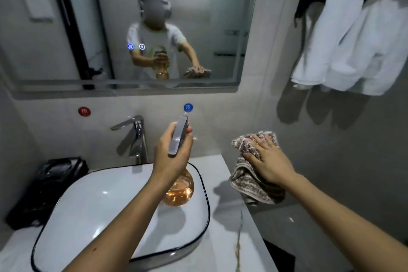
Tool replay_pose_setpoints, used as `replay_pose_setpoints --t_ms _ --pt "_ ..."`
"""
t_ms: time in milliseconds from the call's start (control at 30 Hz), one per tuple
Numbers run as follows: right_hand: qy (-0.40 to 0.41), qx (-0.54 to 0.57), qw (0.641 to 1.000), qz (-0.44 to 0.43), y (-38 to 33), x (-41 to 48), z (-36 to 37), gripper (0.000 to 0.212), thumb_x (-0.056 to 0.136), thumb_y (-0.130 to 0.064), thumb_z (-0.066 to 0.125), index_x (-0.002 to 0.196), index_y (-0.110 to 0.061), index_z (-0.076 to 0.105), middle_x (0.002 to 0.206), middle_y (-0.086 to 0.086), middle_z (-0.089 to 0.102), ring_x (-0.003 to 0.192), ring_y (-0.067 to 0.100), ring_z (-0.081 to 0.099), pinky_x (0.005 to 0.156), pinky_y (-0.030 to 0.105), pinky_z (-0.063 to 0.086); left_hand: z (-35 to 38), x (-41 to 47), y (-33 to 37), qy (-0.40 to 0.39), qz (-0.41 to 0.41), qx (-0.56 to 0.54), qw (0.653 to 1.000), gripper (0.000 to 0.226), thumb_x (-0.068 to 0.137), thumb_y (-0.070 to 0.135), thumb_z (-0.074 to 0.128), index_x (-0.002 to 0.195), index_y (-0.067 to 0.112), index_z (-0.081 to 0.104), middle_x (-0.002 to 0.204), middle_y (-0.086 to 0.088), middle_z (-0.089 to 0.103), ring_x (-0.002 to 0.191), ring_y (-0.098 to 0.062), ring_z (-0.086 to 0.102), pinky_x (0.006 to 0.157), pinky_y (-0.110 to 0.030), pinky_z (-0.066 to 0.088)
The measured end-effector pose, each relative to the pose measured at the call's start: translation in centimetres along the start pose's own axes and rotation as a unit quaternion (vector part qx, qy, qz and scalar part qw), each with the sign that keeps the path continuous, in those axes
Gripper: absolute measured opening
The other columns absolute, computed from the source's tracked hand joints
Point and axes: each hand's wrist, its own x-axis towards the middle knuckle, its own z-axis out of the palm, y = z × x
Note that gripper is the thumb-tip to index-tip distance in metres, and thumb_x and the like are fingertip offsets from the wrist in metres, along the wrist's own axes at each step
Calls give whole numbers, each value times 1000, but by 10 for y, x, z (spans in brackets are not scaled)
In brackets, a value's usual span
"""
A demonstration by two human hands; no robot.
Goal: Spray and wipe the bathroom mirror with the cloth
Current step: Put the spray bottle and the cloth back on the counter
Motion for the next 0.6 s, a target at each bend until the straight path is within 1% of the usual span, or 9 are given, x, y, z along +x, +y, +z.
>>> replay_pose_setpoints --t_ms 67,167,233,300,367,400,467,533,600 --pt "-15 13 1000 1 11 -15 16 60 94 -51 30 146 -25 16 156 -6 6 143 16 -5 116 36 5 14 -22 -4 11 11 8 1000 10 89 15 55 99 17 58 87 14 62 77 9 58 67 -5 42" --pt "-40 21 999 -16 28 -34 46 60 94 -52 29 146 -26 16 156 -6 7 143 17 -5 116 37 6 37 -58 -14 25 16 24 999 16 86 22 53 101 19 57 87 18 61 75 9 57 65 -7 40" --pt "-55 26 998 -34 37 -46 67 60 94 -52 28 146 -26 16 156 -5 8 143 18 -6 117 38 5 52 -86 -21 41 -4 31 999 17 86 22 52 102 24 55 92 19 61 80 10 58 68 -6 41" --pt "-82 24 995 -53 50 -59 88 60 94 -52 28 146 -25 16 156 -5 8 143 18 -6 117 38 5 70 -118 -27 51 -29 38 998 20 88 18 53 101 33 53 96 20 61 86 13 58 72 -3 41" --pt "-117 27 991 -61 63 -74 109 60 94 -53 27 146 -25 16 156 -6 7 143 18 -6 117 39 6 86 -148 -36 49 -52 48 996 34 90 12 54 100 44 47 98 21 59 89 17 56 75 -1 41" --pt "-131 26 989 -62 68 -81 119 60 94 -53 26 146 -25 15 156 -6 6 143 18 -7 117 40 6 91 -161 -43 51 -58 52 996 36 91 12 54 100 45 46 98 22 58 90 17 56 76 -2 42" --pt "-164 16 984 -65 79 -92 137 61 94 -54 25 146 -25 14 156 -4 5 143 19 -7 117 41 5 100 -182 -56 62 -73 56 994 29 89 17 54 102 43 48 97 18 61 90 8 60 75 -7 45" --pt "-192 6 979 -66 87 -99 156 62 93 -56 24 146 -25 14 156 -4 5 143 20 -7 117 42 5 108 -199 -73 78 -104 63 989 24 86 22 53 103 38 51 94 9 63 88 -6 62 74 -19 48" --pt "-207 4 976 -71 89 -103 171 63 93 -56 24 146 -24 15 156 -4 6 143 19 -8 117 40 3 115 -209 -89 85 -135 62 985 21 83 27 54 101 37 51 91 1 64 83 -13 62 73 -27 50"
